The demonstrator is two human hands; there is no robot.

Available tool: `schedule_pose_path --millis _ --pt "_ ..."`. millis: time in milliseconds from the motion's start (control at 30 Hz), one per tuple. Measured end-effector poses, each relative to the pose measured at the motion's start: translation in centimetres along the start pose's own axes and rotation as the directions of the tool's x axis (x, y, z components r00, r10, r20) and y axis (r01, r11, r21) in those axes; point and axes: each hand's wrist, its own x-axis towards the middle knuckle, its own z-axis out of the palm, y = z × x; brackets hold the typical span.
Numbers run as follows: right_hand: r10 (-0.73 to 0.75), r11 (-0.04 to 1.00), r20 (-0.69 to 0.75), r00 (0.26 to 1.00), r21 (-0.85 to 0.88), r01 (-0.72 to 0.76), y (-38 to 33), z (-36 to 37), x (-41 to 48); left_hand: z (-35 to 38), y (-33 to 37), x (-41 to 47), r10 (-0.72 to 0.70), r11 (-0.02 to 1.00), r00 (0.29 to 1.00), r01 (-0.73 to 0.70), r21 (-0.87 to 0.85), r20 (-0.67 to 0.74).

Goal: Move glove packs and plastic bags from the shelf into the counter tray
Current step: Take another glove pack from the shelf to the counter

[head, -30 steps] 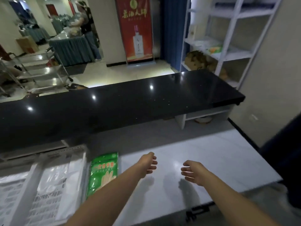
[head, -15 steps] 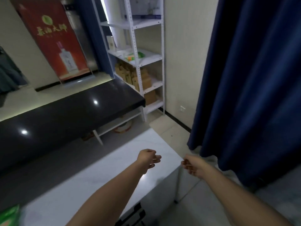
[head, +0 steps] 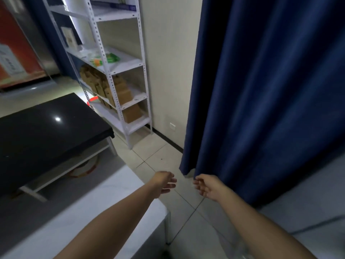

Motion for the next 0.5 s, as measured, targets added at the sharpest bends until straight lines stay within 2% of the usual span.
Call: schedule_pose_path --millis 167,267,500 --pt "-0.009 0.999 0.006 1.000 -0.043 0.009 -5.7 1.6 4.0 -1.0 3.3 5.2 -0.045 0.999 0.999 0.045 -0.008 0.015" --pt "-0.041 0.997 0.005 0.999 -0.068 0.041 -9.1 3.0 6.2 -2.3 5.6 7.4 -0.029 0.998 0.999 0.028 -0.048 -0.027" --pt "0.008 0.989 0.083 0.997 -0.146 0.004 -14.7 6.6 13.0 -5.2 9.4 12.2 -0.087 0.980 0.986 0.059 -0.192 -0.141"
